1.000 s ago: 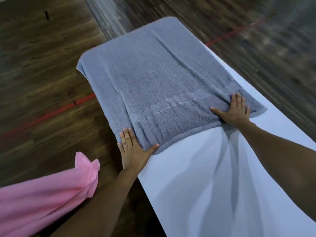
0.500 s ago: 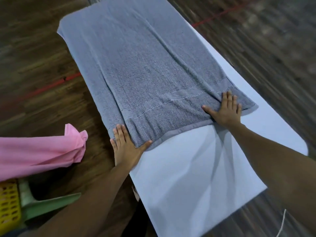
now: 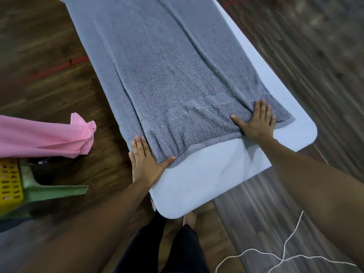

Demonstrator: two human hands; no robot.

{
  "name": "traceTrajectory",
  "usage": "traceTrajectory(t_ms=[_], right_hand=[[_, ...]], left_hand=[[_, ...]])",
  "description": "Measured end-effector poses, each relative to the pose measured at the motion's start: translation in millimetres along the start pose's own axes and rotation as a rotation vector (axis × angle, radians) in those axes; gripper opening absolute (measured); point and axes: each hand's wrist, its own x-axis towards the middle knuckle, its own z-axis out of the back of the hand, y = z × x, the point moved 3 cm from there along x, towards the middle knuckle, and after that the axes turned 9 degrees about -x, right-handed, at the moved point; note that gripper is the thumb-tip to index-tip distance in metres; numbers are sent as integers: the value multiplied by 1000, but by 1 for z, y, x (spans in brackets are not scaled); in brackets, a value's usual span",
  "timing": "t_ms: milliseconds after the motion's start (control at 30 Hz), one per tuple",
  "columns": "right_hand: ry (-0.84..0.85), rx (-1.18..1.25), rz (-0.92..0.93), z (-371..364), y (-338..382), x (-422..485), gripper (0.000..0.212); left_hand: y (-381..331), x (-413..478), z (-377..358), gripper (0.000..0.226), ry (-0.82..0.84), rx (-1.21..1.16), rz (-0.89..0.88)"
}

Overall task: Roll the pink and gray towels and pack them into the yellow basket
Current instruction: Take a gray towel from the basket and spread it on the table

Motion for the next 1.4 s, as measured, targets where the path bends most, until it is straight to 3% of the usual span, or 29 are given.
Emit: traceTrajectory(t_ms=[633,767,833,933,1033,1167,1400], right_hand=[[17,7,3,-6,-62,-52,113],[104,-14,-27,3,-65,-53,113],[76,-10,-57,13,-55,-55,105],[-122,10,-5,23,-28,-73,75],[-103,99,57,17,1,-102,51],[1,355,37,7,20,-152,33],[39,664,-176,13,-9,-209,24]], left_hand=[[-3,-78,-29,132,32,28,9],[-3,-86,-28,132,96,72,8],[-5,-84,-16,122,97,33,4],[-8,-78,7,94,-52,-72,-42],[-7,-75,22,73,-122,-99,-99],[-15,-78,26,56,-40,-96,-186],[-92,-78,9,27,181,-103,-455]])
